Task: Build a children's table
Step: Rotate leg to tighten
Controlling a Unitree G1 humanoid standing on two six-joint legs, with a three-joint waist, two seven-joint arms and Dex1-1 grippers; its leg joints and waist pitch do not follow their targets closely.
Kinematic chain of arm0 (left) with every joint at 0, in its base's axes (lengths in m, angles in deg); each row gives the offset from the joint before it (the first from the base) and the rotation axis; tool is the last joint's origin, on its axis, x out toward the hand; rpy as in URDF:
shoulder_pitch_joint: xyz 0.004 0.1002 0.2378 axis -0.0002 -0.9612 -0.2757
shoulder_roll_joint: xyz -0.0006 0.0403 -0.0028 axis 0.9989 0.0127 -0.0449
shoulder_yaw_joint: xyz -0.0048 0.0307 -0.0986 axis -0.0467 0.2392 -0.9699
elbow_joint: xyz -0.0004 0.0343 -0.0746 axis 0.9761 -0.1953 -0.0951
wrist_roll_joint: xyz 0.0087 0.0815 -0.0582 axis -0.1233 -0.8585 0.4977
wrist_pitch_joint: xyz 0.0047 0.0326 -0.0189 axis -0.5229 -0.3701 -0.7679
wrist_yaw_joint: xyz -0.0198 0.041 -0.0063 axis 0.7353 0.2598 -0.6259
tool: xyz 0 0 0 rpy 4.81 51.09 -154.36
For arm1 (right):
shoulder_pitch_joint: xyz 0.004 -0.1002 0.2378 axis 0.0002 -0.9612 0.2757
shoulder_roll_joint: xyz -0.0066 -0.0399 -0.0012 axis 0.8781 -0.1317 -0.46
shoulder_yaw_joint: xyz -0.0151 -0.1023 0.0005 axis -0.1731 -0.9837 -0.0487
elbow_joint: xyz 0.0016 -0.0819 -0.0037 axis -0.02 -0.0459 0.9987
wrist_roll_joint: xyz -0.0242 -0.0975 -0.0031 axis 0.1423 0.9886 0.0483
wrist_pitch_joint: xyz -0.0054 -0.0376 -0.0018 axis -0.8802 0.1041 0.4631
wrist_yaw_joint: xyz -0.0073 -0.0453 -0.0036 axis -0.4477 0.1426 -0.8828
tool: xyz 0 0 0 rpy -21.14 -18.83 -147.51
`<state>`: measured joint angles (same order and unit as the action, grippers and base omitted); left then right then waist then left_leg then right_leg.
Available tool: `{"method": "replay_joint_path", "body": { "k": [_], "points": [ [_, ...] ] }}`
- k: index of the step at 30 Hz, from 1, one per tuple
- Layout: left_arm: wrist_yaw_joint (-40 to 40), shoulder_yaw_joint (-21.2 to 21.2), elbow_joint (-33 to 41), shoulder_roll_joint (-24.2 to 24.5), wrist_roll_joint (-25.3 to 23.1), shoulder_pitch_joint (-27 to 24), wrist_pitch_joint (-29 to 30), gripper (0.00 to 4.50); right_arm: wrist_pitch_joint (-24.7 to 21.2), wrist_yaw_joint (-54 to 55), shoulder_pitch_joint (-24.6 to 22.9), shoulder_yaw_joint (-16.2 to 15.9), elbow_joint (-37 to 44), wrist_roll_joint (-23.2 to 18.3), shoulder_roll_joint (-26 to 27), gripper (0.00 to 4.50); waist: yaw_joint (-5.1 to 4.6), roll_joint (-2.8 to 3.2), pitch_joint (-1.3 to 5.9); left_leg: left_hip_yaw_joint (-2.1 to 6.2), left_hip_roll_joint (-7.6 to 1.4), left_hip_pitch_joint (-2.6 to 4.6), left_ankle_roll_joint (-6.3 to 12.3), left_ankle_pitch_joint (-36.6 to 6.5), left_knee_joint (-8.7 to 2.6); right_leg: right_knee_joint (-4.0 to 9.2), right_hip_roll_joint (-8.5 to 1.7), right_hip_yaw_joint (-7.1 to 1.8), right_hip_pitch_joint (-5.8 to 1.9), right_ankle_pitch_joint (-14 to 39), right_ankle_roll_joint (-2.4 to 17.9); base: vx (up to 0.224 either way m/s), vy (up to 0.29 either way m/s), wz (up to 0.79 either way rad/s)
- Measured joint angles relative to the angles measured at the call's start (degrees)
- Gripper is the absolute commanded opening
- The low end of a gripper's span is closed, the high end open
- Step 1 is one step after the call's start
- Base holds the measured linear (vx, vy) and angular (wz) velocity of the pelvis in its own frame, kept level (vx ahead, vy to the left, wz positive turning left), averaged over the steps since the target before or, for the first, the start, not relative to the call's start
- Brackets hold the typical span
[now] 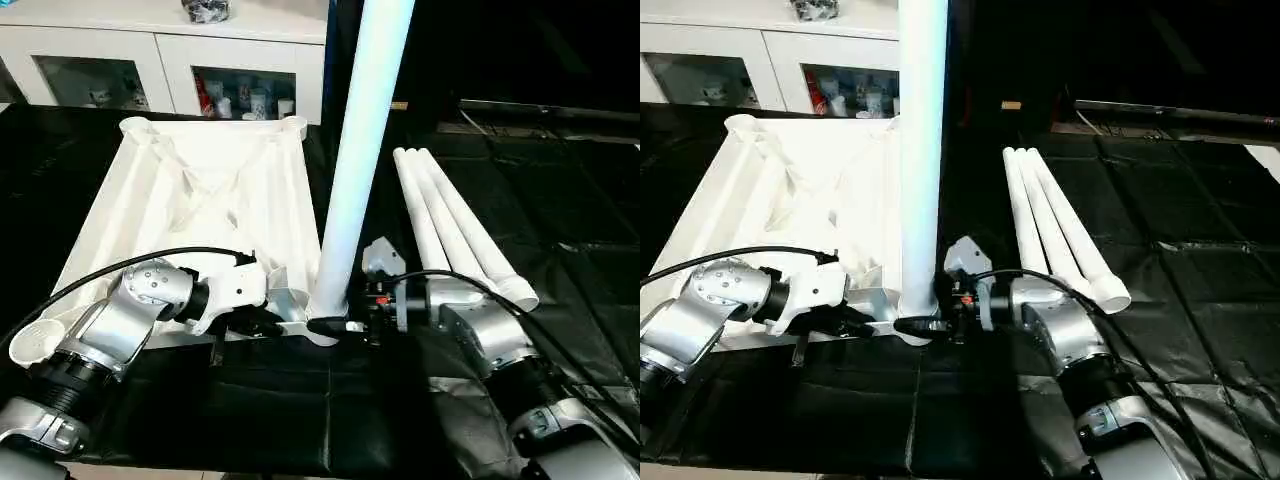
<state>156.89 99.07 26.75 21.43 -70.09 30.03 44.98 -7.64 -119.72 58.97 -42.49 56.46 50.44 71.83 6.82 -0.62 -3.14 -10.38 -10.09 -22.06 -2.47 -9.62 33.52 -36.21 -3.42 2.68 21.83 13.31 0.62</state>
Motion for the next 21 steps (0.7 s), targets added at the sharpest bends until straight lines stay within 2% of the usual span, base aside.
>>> {"method": "replay_joint_path", "body": {
  "k": [4, 6, 10, 21],
  "points": [
    [0.02, 0.0, -0.05, 0.0, -0.05, 0.01, -0.1, 0.0, -0.23, -0.07, 0.0, 0.02, -0.17, -0.12, 0.08, 3.31, 0.01, 0.0, 0.0, 0.0, 0.0, 0.0, 0.0, 0.0, 0.0, -0.01, 0.0, 0.01, 0.0, 0.0, 0.0, 0.0, 0.0, 0.0],
    [0.02, 0.0, -0.09, 0.0, -0.07, 0.02, -0.11, 0.0, -0.25, -0.27, 0.0, 0.04, -0.38, -0.2, 0.23, 3.28, 0.0, 0.0, 0.0, 0.0, -0.01, 0.0, 0.0, 0.0, 0.01, -0.02, 0.0, 0.01, 0.0, 0.0, 0.0, 0.0, 0.0, 0.0],
    [0.09, 0.0, -0.35, -0.04, -0.11, 0.14, -0.22, 0.0, -0.25, -0.31, 0.0, 0.13, -0.53, -0.24, 0.35, 2.93, -0.02, 0.01, 0.0, 0.01, -0.01, 0.01, -0.01, 0.0, 0.03, -0.05, 0.0, 0.01, 0.0, 0.0, 0.01, 0.0, 0.0, 0.0],
    [0.39, -0.4, -1.01, -0.52, 0.19, 0.2, 1.03, 0.0, -0.04, 1.48, -1.9, 1.36, 0.27, -0.54, 2.08, 2.8, -0.04, 0.19, 0.15, 0.01, -0.02, 0.07, -0.01, 0.0, 0.03, -0.06, 0.0, 0.01, -0.04, -0.01, 0.01, 0.0, 0.0, 0.0]
  ]
}}
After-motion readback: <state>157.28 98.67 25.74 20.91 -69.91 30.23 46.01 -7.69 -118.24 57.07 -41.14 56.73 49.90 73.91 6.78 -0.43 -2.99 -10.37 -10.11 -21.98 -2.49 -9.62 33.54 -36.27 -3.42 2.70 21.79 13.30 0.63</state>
